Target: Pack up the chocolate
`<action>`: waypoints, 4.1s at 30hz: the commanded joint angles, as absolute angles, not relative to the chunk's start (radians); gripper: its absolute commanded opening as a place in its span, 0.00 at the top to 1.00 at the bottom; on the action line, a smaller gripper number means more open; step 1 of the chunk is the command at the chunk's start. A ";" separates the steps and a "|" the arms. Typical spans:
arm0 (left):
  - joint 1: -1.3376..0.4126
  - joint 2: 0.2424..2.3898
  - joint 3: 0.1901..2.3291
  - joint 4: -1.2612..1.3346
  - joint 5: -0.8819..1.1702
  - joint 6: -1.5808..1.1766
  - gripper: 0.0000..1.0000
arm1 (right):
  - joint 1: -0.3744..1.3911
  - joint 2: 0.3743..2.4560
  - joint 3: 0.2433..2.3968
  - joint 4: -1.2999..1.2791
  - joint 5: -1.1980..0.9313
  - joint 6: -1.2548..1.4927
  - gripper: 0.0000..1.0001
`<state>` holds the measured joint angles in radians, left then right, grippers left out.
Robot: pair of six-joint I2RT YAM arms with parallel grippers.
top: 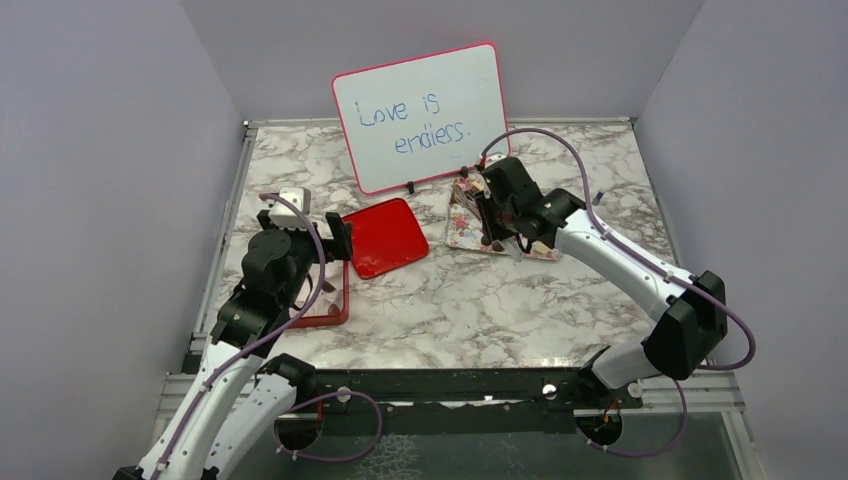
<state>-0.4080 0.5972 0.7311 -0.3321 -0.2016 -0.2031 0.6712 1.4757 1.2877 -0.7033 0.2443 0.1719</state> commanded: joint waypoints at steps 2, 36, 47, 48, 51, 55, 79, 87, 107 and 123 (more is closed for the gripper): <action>-0.413 0.575 0.800 -0.320 -0.255 -0.223 0.01 | 0.704 1.438 1.299 -0.646 0.148 0.201 0.69; -0.413 0.436 0.936 -0.351 -0.394 -0.307 0.01 | 1.258 1.894 1.704 -0.496 0.091 0.183 0.68; -0.413 0.419 0.924 -0.351 -0.391 -0.308 0.01 | 1.281 1.998 1.764 -0.560 0.127 0.174 0.63; -0.413 0.418 0.922 -0.351 -0.391 -0.308 0.01 | 1.282 2.004 1.767 -0.562 0.128 0.173 0.63; -0.413 0.418 0.922 -0.351 -0.389 -0.310 0.01 | 1.282 2.015 1.774 -0.568 0.141 0.173 0.62; -0.413 0.418 0.920 -0.351 -0.390 -0.309 0.01 | 1.282 2.024 1.773 -0.563 0.160 0.169 0.62; -0.413 0.432 0.870 -0.348 -0.382 -0.279 0.01 | 1.282 1.907 1.709 -0.528 0.210 0.167 0.59; -0.413 0.431 0.843 -0.344 -0.380 -0.276 0.01 | 1.282 1.809 1.629 -0.520 0.251 0.180 0.61; -0.413 0.586 0.730 -0.307 -0.161 -0.275 0.01 | 1.077 1.541 1.386 -0.702 0.469 0.274 0.61; -0.413 0.638 0.715 -0.295 -0.150 -0.211 0.01 | 0.701 1.484 1.255 -0.702 0.394 0.242 0.61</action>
<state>-0.4084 0.6392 0.7269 -0.3302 -0.1665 -0.2375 0.7681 1.5021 1.2610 -0.7055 0.4068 0.2573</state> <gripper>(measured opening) 0.990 0.400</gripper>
